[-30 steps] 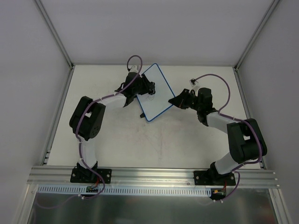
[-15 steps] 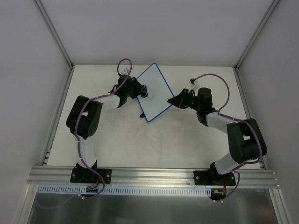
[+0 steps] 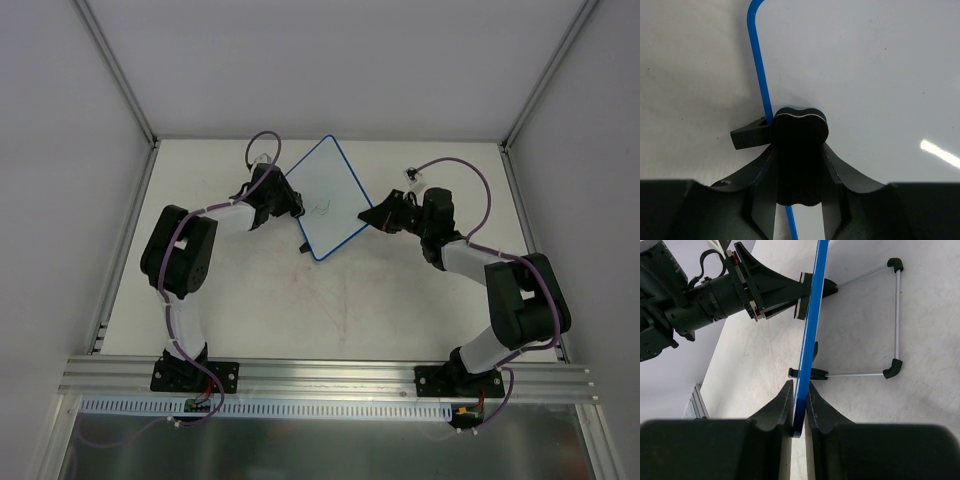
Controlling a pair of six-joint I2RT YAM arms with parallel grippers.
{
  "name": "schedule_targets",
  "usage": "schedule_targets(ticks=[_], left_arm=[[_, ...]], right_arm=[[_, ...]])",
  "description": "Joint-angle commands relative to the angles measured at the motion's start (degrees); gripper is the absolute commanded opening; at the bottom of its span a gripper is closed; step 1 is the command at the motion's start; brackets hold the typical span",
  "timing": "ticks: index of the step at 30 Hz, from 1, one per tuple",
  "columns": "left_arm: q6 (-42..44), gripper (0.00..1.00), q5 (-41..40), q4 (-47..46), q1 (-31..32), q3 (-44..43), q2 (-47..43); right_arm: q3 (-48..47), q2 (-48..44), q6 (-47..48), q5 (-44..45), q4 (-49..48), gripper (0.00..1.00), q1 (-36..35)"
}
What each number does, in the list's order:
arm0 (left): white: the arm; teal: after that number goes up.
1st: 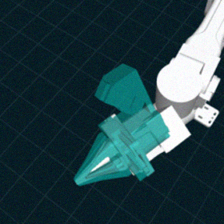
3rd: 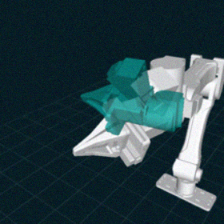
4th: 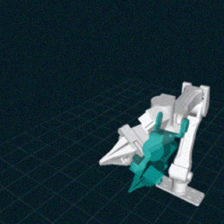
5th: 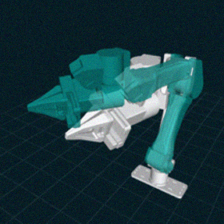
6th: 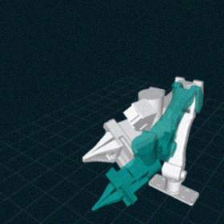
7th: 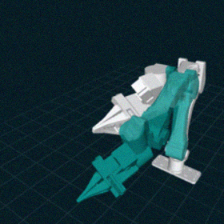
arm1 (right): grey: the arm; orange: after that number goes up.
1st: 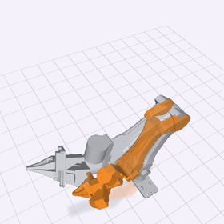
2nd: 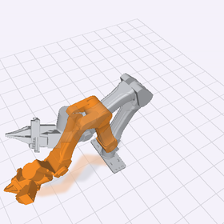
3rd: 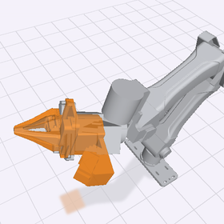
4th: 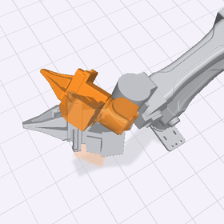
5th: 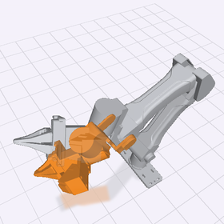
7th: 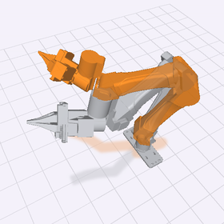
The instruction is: Erase the whiteboard
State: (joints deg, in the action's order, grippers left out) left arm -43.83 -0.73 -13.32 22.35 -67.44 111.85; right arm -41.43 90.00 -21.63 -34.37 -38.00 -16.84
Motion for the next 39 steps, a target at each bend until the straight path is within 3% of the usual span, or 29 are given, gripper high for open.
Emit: schedule_targets(ticks=[1, 8, 17, 27, 32, 39], left_arm=[[4.28, 0.0, -2.87, 14.63, 0.41, -0.31, 2.75], [5.95, 0.0, -0.85, 16.22, 2.08, -4.01, 4.86], [9.2, 0.0, -3.31, 14.82, 10.16, -6.04, 4.6], [5.07, 0.0, 6.18, -7.05, 12.19, 8.02, -1.72], [7.7, 0.0, 8.9, -10.22, 14.12, 11.54, -4.44], [16.32, 0.0, 11.01, -10.41, 17.64, 9.26, -5.24]], right_arm=[[0.47, 1.06, 2.82, -5.8, -1.11, 0.0, -1.53], [0.56, 1.15, 2.64, -5.8, -1.38, 0.0, -1.35], [0.39, 1.67, 1.94, -6.15, -2.17, 0.0, -1.26], [0.47, 2.03, 1.15, -6.59, -3.13, 0.0, -1.18], [0.12, 2.73, 0.62, -7.11, -3.66, 0.0, -1.18], [0.38, 2.82, 0.45, -7.38, -3.92, 0.0, -1.09]])
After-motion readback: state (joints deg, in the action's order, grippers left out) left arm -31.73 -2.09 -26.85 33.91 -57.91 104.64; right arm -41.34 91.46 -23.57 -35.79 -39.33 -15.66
